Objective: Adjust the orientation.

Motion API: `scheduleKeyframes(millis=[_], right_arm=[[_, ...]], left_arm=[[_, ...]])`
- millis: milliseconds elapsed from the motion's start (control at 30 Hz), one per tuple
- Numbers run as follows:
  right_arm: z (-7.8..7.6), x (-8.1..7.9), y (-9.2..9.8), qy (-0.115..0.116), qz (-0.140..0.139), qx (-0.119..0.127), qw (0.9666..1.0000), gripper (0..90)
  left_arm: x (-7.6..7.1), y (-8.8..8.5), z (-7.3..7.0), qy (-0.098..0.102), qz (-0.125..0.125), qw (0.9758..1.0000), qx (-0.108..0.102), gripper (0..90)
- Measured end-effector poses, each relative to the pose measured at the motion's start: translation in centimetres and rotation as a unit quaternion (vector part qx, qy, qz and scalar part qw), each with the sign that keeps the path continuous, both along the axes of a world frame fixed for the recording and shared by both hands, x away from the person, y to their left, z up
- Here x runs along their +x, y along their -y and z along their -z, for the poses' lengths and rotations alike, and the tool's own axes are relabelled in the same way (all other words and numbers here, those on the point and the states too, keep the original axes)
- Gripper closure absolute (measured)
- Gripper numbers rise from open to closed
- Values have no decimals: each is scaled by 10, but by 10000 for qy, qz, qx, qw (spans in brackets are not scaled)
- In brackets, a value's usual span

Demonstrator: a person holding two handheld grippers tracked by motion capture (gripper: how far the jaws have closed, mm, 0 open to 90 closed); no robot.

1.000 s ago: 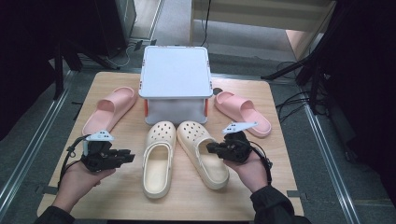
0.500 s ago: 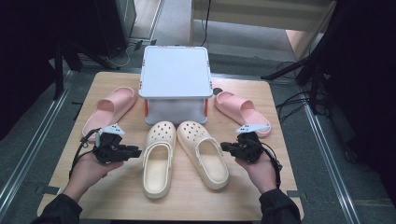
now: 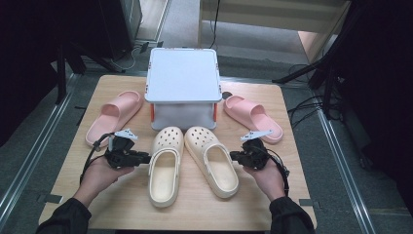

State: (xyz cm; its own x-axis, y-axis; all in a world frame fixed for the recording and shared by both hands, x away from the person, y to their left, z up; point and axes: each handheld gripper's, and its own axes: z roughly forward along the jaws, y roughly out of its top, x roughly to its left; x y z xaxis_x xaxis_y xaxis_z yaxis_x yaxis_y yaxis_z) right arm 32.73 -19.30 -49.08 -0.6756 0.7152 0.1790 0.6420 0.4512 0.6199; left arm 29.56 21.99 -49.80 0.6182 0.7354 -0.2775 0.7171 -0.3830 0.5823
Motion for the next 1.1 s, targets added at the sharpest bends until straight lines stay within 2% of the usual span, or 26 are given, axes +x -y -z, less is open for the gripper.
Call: scheduleKeyframes(millis=[133, 233, 500, 767, 900, 1100], right_arm=[[1, 2, 0, -69, 38, 22, 10000, 867], [2, 1, -4, -75, -21, 35, 10000, 867], [3, -2, -12, -87, -124, -32, 9999, 861], [4, -2, -14, -137, -148, -26, 9998, 851], [6, -4, -19, -116, -223, -83, 9996, 851], [6, -5, -22, -84, -254, -73, 9996, 853]], left_arm=[[1, -1, 2, -87, -74, 9998, -132, 745], [0, 1, 1, -44, -44, 9999, -145, 766], [-1, 6, 1, -103, -70, 9997, -213, 779], [-3, 20, 2, -194, 232, 9991, -282, 774], [-2, 26, 3, -239, 309, 9986, -359, 770], [-3, 29, 3, -214, 388, 9985, -328, 769]])
